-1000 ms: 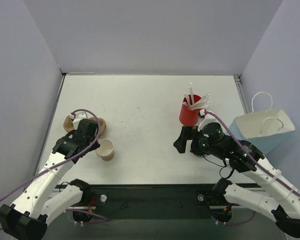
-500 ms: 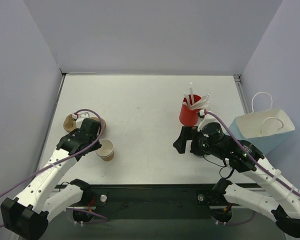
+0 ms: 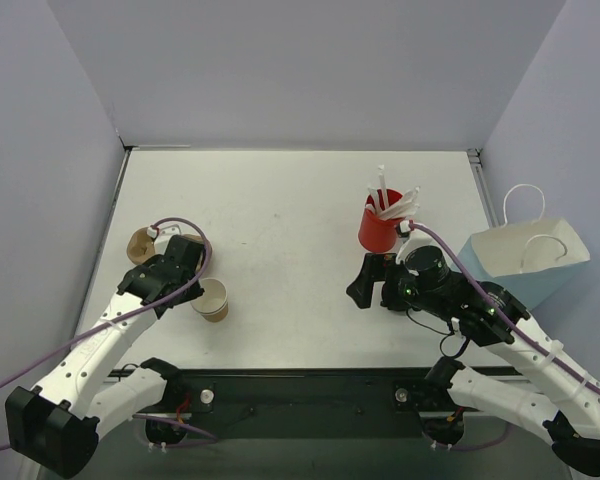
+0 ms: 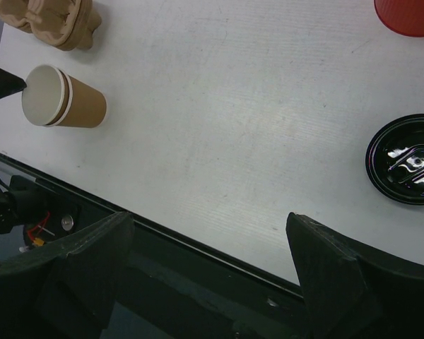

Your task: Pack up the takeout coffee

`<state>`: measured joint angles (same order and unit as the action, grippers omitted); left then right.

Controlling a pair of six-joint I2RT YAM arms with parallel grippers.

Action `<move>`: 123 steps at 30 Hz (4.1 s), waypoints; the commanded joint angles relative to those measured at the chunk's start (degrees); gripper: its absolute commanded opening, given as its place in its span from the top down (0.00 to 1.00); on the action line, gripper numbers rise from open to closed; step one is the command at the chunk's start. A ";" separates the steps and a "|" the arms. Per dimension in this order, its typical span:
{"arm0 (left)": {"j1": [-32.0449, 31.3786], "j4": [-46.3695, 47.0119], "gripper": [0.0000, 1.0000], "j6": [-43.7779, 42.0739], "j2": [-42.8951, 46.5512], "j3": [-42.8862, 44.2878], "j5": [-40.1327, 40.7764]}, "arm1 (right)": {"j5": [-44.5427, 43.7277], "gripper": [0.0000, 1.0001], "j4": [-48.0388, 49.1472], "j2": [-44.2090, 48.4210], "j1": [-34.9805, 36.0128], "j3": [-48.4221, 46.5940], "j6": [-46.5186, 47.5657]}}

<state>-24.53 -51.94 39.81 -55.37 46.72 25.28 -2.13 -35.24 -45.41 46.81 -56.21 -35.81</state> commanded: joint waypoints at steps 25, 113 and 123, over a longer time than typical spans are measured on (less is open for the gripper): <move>0.36 -1.23 1.00 -1.14 -0.09 3.37 -1.19 | -0.42 0.06 -1.76 3.05 -0.05 0.31 0.30; 4.58 12.48 1.00 5.98 16.97 -8.40 -30.46 | 18.39 0.49 54.93 -40.37 5.75 8.22 -25.97; 4.50 12.66 1.00 6.24 17.05 -8.31 -30.02 | 18.66 0.52 54.14 -41.87 6.19 7.69 -27.82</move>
<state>-20.23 -40.93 45.08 -38.81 37.43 -5.19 17.39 17.76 -86.54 52.29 -47.99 -62.61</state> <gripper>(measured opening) 0.022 0.483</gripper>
